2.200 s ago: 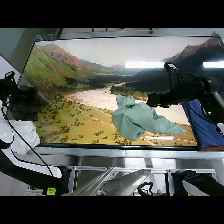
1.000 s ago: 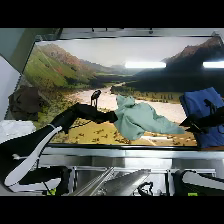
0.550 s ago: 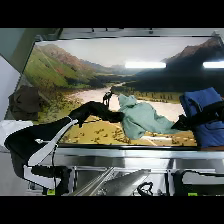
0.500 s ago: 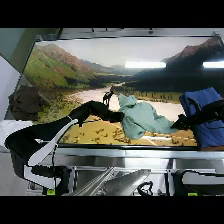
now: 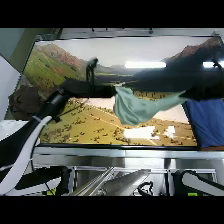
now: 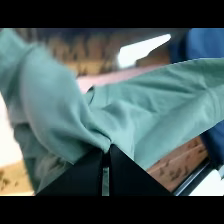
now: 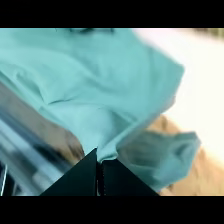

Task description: Fold the shirts.

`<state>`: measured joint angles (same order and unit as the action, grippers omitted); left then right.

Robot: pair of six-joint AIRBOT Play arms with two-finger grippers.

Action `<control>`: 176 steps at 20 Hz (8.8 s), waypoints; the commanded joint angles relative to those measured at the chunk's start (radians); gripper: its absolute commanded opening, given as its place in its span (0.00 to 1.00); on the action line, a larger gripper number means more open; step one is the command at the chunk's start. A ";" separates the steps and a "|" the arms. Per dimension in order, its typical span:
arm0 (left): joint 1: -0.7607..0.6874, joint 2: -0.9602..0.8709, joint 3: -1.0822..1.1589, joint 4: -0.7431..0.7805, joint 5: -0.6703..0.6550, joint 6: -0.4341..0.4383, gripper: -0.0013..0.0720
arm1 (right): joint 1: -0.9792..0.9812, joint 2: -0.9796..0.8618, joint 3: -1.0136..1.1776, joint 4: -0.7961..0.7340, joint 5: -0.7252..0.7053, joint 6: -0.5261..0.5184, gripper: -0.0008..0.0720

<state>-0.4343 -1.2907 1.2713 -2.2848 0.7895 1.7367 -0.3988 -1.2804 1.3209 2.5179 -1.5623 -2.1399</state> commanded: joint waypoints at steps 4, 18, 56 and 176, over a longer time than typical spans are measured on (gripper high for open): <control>-0.027 0.282 0.566 0.219 0.086 -0.037 0.04 | 0.027 0.345 0.556 0.174 0.362 0.006 0.03; 0.121 0.068 0.457 0.463 0.154 -0.166 0.04 | 0.280 0.111 0.465 0.022 0.306 -0.006 0.03; -0.242 -0.093 -0.537 -0.018 -0.156 -0.391 0.63 | 0.192 -0.334 0.159 -0.255 0.617 0.015 0.03; 0.684 -0.441 -0.043 0.241 0.584 0.063 0.96 | -0.052 -0.132 -0.315 -0.258 0.172 0.397 0.73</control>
<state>0.2481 -1.7325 1.2812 -2.0361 1.3514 1.7828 -0.4450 -1.4567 1.1675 2.2417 -1.4143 -1.7359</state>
